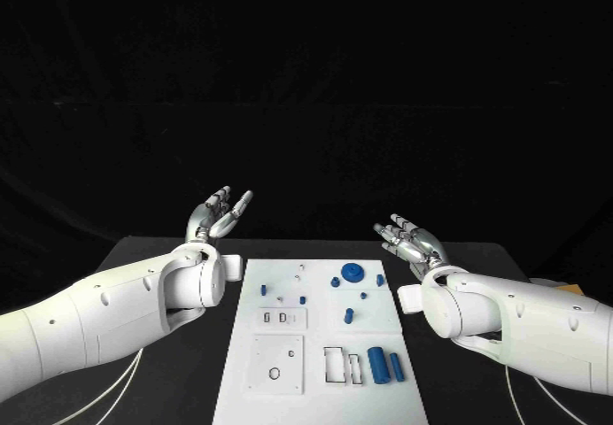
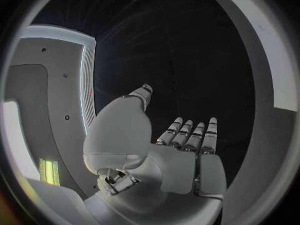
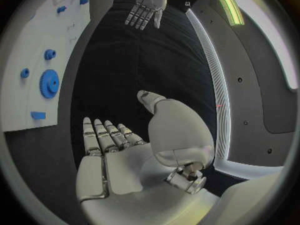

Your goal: Assemble the parts on the task board

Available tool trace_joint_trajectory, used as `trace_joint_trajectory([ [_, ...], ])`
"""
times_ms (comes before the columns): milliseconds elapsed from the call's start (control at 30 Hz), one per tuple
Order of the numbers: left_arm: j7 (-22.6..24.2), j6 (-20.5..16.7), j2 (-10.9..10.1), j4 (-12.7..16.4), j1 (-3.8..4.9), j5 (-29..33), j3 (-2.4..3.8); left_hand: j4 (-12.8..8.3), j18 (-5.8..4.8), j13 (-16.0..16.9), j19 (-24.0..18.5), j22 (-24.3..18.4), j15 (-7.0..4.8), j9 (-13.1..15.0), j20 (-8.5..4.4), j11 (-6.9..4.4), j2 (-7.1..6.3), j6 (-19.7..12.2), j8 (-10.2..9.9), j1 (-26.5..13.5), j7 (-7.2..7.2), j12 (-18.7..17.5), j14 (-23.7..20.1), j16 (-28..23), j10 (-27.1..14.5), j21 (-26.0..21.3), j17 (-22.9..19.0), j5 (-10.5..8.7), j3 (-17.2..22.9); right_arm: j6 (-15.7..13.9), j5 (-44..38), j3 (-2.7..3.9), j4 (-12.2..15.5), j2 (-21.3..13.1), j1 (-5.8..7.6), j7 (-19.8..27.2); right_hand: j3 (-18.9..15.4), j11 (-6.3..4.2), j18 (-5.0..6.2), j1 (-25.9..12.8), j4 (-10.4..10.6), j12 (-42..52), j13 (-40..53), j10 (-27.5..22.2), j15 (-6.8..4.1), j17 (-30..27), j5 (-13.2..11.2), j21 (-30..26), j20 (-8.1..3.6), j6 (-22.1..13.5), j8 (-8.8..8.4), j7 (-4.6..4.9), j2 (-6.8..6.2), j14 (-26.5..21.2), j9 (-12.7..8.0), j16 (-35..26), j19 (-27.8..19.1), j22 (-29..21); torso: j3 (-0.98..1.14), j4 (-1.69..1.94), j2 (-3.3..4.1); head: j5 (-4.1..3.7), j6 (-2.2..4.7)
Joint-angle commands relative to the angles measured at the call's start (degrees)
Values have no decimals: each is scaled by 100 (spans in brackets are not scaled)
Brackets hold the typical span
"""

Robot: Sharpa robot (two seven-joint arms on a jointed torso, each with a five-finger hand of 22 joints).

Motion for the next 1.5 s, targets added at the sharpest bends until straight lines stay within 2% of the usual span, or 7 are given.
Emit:
trace_joint_trajectory([
  [33, 319, 500, 48, -98, 37, 209, -11, 74, 93, 20, 9, 17, 100, 34, 90, 68, -9, 141, 52, 267, 526, 37, 70, 54, 120, 33, 23, 28, 74, 985, -50, -76, -104, 2, 60, -260, 230, 121, -49, 513, -275, 79, 49, 385, 121, 83, 17, 192, 24, 322, 115, 985, 2, 474, 104, 122, 469, 79, -3, 0, 1, 0, -1],
  [167, 321, 504, 50, -104, 38, 211, -12, 68, 123, 63, 360, 114, 214, 130, 76, 220, 41, 487, 183, 282, 680, 99, 847, 277, 552, 214, 182, 36, 128, 1139, -52, -140, -167, 0, 93, -302, 446, -5, 110, 890, -676, 346, 172, 2023, -47, 300, -11, 450, 11, 1697, 582, 929, -12, 1813, 527, 490, 1185, 180, -3, 0, 1, 0, -1],
  [300, 114, 1085, -121, -74, 56, 64, -14, 16, 378, 196, 1682, 408, -44, 393, 56, 405, 120, 1469, 588, 340, 822, 373, 2137, 706, 1941, 792, 434, 33, 208, 755, -2053, -140, -451, -14, 266, -230, 676, -156, 306, 1082, -940, 467, 224, 3462, -235, 477, -39, 820, 5, 2637, 882, 830, -159, 3127, 736, 824, 2336, 311, -25, -16, 142, 26, -153],
  [400, 100, 1135, -162, -32, 62, -9, -14, -70, 599, 236, 2578, 588, -188, 548, 49, 360, 77, 2064, 836, 514, 779, 520, 3330, 1118, 2882, 1221, 658, 26, 271, 678, -2327, -139, -495, -13, 321, -209, 795, -245, 420, 1119, -1028, 455, 232, 4003, -342, 514, -25, 1012, -4, 3176, 1026, 774, -273, 3548, 825, 924, 2864, 362, -8, -16, 167, 30, -152],
  [500, 75, 1181, -225, 51, 69, -95, -14, -153, 742, 248, 2875, 618, -308, 708, 47, 257, 36, 2739, 1101, 654, 736, 635, 3698, 1243, 3745, 1383, 714, 26, 345, 611, -2674, -138, -538, -27, 401, -226, 864, -324, 499, 1113, -1065, 434, 235, 4348, -443, 542, -41, 1132, -26, 3730, 1176, 725, -372, 3890, 913, 1019, 3121, 388, 3, -13, 189, 31, -142],
  [1100, -379, 1492, -872, 1067, 170, -444, -8, -530, 787, 235, 3458, 661, -527, 748, -115, 98, -182, 3354, 1205, 919, 648, 517, 4481, 1540, 4501, 1753, 912, 27, 749, 1289, -5959, -124, -424, -27, 1026, -1427, 575, -604, 483, 1052, -1187, 235, 248, 5287, -832, 895, 294, 2027, -441, 4306, 1211, 496, -943, 5110, 837, 1303, 3955, 814, -4, 8, 544, 28, -101],
  [1500, -481, 1544, -1269, 1822, 235, -472, 39, -522, 786, 235, 3464, 661, -529, 748, -119, 94, -188, 3369, 1208, 895, 643, 516, 4486, 1545, 4518, 1759, 916, 26, 751, 1563, -8164, -120, -119, 126, 1283, -2340, 383, -918, 501, 981, -1146, 262, 480, 5860, -1327, 2576, 335, 3826, -931, 4556, 1236, 250, -1102, 6225, 801, 3335, 4665, 1973, -31, 10, 839, 52, -49],
])
